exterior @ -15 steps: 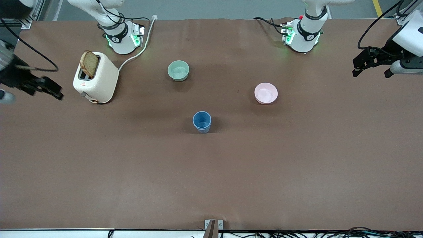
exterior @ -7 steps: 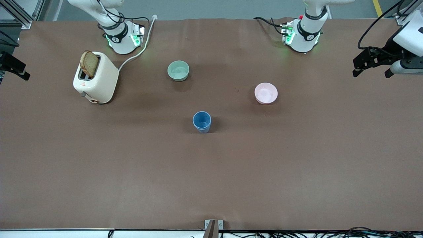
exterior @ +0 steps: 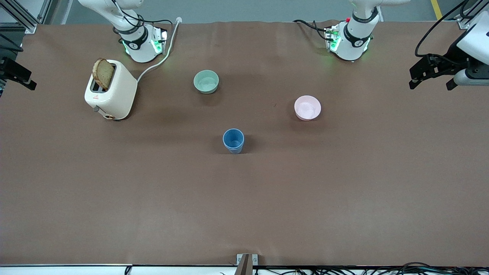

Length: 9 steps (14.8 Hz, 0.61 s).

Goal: Stack blue cups with both arms

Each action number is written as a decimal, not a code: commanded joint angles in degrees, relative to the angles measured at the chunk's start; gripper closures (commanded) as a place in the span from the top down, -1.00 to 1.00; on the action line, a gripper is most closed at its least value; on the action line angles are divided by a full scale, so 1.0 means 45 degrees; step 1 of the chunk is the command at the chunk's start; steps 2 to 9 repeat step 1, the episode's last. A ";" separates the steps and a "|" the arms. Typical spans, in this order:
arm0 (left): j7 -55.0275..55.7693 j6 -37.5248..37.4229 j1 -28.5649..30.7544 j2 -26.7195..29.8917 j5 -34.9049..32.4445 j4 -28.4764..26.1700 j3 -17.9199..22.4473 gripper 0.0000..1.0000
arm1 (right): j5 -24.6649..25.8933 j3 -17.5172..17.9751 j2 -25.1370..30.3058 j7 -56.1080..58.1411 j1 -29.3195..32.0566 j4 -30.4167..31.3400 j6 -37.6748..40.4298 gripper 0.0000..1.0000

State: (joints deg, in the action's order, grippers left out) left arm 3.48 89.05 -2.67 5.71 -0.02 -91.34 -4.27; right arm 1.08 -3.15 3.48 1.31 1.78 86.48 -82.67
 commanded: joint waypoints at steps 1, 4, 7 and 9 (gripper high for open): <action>-0.0206 -0.0043 0.0008 0.0079 0.0063 0.0141 0.0069 1.00 | -0.0220 0.0035 -0.0110 0.0914 0.0054 -0.0174 0.0362 1.00; -0.0206 -0.0043 0.0008 0.0079 0.0063 0.0141 0.0069 1.00 | -0.0220 0.0035 -0.0110 0.0914 0.0054 -0.0174 0.0362 1.00; -0.0206 -0.0043 0.0008 0.0079 0.0063 0.0141 0.0069 1.00 | -0.0220 0.0035 -0.0110 0.0914 0.0054 -0.0174 0.0362 1.00; -0.0206 -0.0043 0.0008 0.0079 0.0063 0.0141 0.0069 1.00 | -0.0220 0.0035 -0.0110 0.0914 0.0054 -0.0174 0.0362 1.00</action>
